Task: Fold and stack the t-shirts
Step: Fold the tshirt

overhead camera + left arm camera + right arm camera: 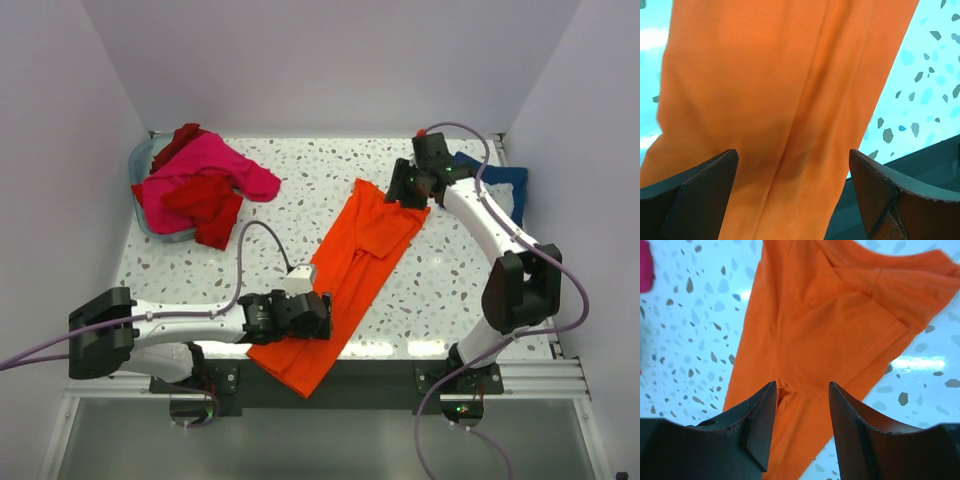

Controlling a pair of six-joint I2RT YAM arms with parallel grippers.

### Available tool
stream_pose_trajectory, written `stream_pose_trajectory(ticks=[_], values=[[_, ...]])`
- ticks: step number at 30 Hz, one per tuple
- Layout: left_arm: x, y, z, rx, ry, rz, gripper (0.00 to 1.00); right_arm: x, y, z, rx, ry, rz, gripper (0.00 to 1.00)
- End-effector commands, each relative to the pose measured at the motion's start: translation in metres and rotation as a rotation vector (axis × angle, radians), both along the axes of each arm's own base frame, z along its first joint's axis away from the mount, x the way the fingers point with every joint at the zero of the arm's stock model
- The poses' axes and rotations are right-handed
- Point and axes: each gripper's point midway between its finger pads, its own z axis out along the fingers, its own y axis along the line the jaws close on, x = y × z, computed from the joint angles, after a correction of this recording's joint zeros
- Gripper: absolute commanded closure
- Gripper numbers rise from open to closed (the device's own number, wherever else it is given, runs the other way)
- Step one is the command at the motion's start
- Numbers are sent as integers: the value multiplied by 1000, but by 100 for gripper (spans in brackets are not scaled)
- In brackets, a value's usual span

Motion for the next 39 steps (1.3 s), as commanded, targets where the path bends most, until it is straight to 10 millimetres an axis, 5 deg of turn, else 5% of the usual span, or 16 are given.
stream_pose_trajectory(ticks=[1, 9, 21, 31, 39], values=[[5, -28, 16, -51, -38, -53, 3, -15, 14, -28, 1, 56, 25, 50], [-3, -34, -5, -42, 6, -81, 3, -29, 31, -78, -48, 143, 33, 50], [-16, -50, -14, -80, 71, -106, 3, -31, 14, -153, -177, 290, -20, 51], [-17, -81, -14, -123, 109, -123, 3, 9, 23, -169, -211, 301, -27, 51], [5, -96, -4, -72, 52, -103, 0, 53, 40, -174, -194, 278, -26, 50]])
